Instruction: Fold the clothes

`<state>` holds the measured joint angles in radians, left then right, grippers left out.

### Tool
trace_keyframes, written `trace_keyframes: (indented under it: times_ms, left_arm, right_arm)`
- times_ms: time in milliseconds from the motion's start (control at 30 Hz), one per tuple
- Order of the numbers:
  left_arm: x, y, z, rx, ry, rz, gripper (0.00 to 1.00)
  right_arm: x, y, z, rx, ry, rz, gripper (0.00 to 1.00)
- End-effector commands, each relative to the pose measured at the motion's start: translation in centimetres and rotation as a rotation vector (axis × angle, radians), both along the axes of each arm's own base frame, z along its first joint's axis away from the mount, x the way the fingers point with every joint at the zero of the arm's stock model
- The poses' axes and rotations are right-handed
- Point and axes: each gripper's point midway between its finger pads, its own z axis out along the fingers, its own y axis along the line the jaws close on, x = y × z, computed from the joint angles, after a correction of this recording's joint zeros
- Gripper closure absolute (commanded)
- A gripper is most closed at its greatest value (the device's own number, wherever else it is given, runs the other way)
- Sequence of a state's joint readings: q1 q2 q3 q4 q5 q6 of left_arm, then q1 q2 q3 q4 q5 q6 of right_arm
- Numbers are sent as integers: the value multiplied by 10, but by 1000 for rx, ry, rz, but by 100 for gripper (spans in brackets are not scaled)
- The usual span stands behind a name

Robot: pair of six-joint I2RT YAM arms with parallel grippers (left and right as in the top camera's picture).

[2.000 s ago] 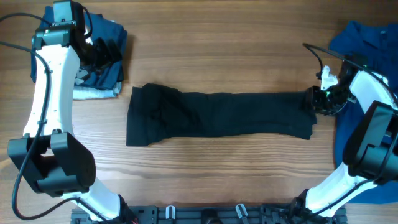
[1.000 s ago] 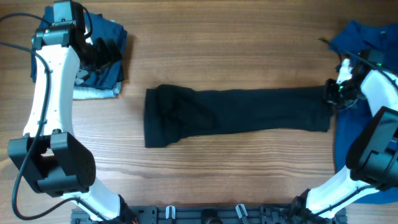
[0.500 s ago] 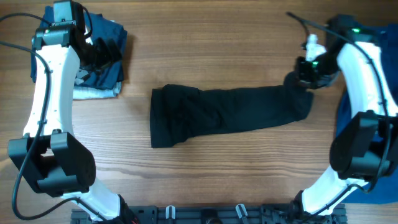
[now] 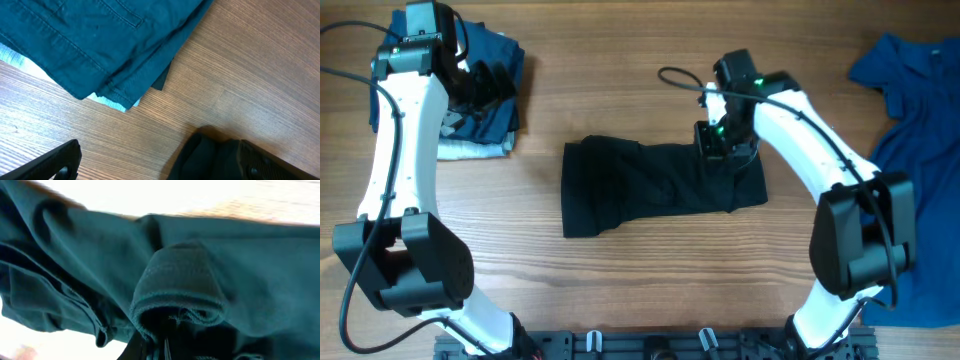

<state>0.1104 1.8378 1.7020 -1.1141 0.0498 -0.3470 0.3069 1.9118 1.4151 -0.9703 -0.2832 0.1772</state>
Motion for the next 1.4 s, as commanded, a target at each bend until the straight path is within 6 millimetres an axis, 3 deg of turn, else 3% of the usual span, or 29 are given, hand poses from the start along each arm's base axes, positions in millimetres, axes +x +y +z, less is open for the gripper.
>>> trace_keyframes:
  times_ms: [0,533,567,633,700,733,767,900,933,967,1000,1033,1067,1133,1233,1333,1367]
  left_arm:
    - [1,4,12,10,-33,6,0]
    - [1,4,12,10,-33,6,0]
    - [1,4,12,10,-33,6,0]
    - [1,4,12,10,-33,6,0]
    - [1,4,12,10,-33,6,0]
    - [1,4,12,10,-33,6,0]
    - [1,4,12,10,-33,6,0]
    - [1,4,12,10,-33,6,0]
    - [1,4,12,10,-33,6,0]
    - [1,4,12,10,-33,6,0]
    - [1,4,12,10,-33,6,0]
    - [1,4,12,10,-33,7,0]
    - [1,4,12,10,-33,6,0]
    - [1,4,12,10,-33,6,0]
    - [1,4,12,10,-33,6,0]
    - [1,4,12,10,-33,6,0]
    - [1,4,12,10,-33,6,0]
  right_arm:
    - [-7,25,-2,63,6,7,87]
    - [1,32,-1,75,3,-92,82]
    - [3,32,-1,79,-1,-99,78]
    - [3,37,1,105,0,-96,41]
    - [-3,60,13,253,10,5,24]
    - [-7,73,24,355,-11,111,23]
    - [-6,74,33,411,-23,151,26]
    - [17,10,45,311,-53,-4,42]
    - [18,-10,43,273,-43,-53,53]
    - [17,-18,41,247,-32,-69,63]
    - [13,-29,34,191,-14,-85,79]
    - [7,-40,24,112,12,-116,89]
    - [0,-46,15,54,36,-128,92]
    - [-13,-53,-4,-50,56,-129,91]
    - [-23,-43,-36,-62,31,-84,92]
    - [-23,-31,-45,-32,-2,-59,93]
    - [-30,-17,-40,38,23,-11,94]
